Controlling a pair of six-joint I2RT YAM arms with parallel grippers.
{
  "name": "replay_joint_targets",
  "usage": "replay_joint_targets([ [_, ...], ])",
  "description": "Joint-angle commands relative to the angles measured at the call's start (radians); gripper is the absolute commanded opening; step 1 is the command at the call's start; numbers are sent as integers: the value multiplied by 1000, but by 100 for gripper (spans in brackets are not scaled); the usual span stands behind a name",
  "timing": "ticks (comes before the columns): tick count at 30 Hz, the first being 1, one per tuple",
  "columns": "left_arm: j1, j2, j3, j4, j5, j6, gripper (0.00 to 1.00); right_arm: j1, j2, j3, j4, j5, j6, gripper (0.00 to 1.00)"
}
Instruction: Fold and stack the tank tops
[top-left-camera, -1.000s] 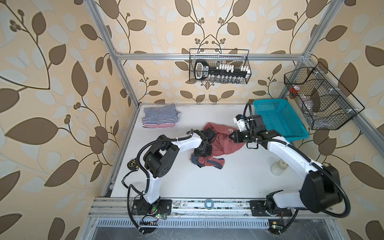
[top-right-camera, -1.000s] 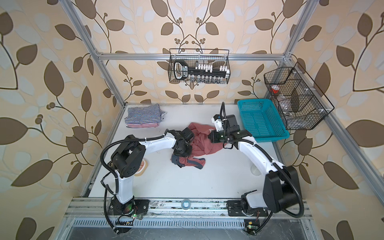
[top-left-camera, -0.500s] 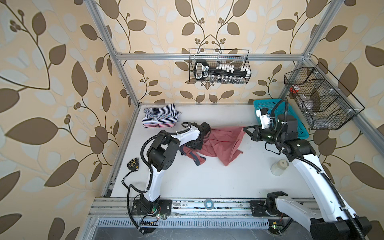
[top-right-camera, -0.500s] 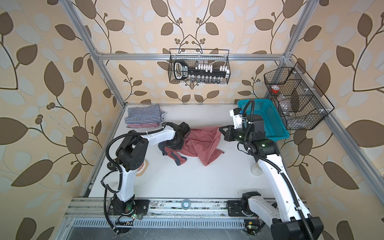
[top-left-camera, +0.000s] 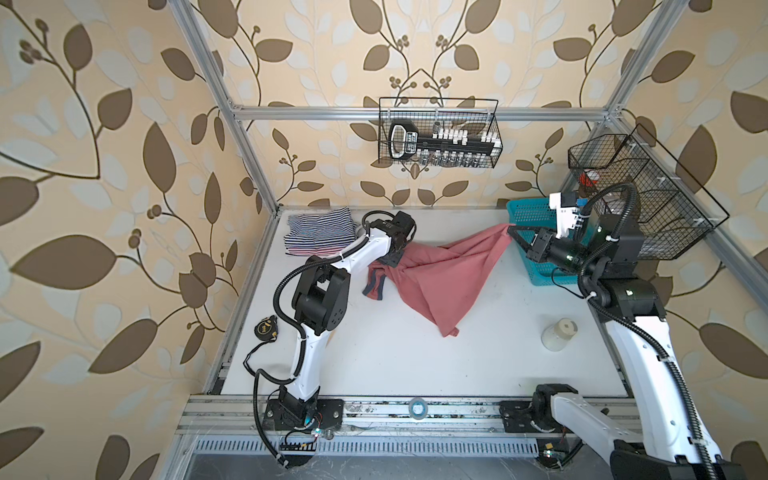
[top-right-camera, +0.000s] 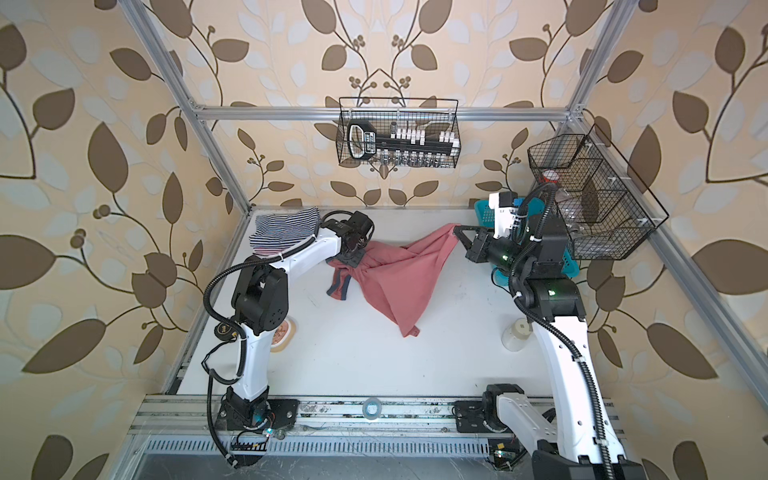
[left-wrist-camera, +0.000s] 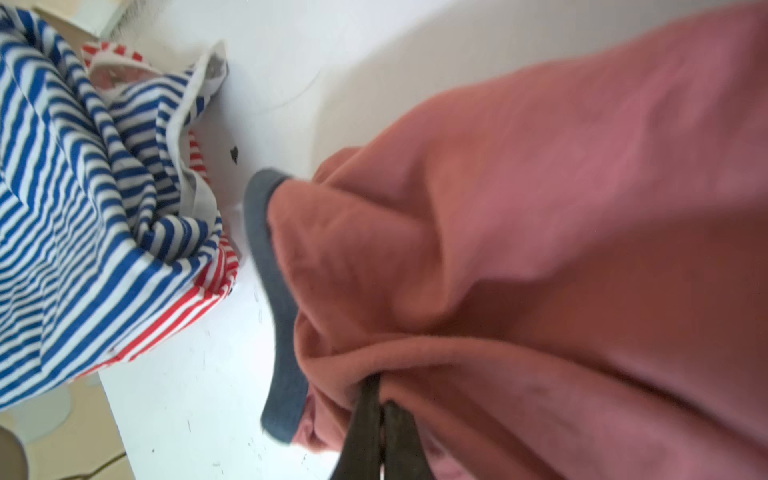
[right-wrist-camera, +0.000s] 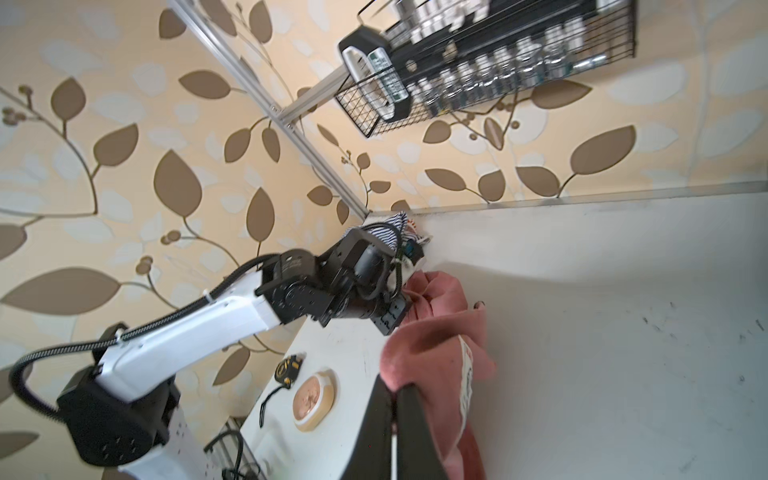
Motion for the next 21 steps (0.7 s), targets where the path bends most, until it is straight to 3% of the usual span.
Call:
replay_joint_targets([
  [1, 2, -98, 1, 25, 22, 45, 0, -58, 74, -65, 92, -19, 54, 0],
  [5, -17, -195, -37, 47, 75, -24, 20, -94, 167, -79, 159, -23, 95, 0],
  [8, -78, -297, -121, 89, 120, -97, 30, -95, 223, -82, 242, -27, 157, 0],
  [13, -175, -398, -303, 154, 260, -289, 32, -99, 293, -74, 297, 3, 200, 0],
  [19, -243, -332, -398, 179, 394, -495, 30, -99, 344, -71, 334, 4, 230, 0],
  [21, -269, -292, -392, 187, 397, -537, 34, -99, 348, -73, 336, 1, 228, 0],
])
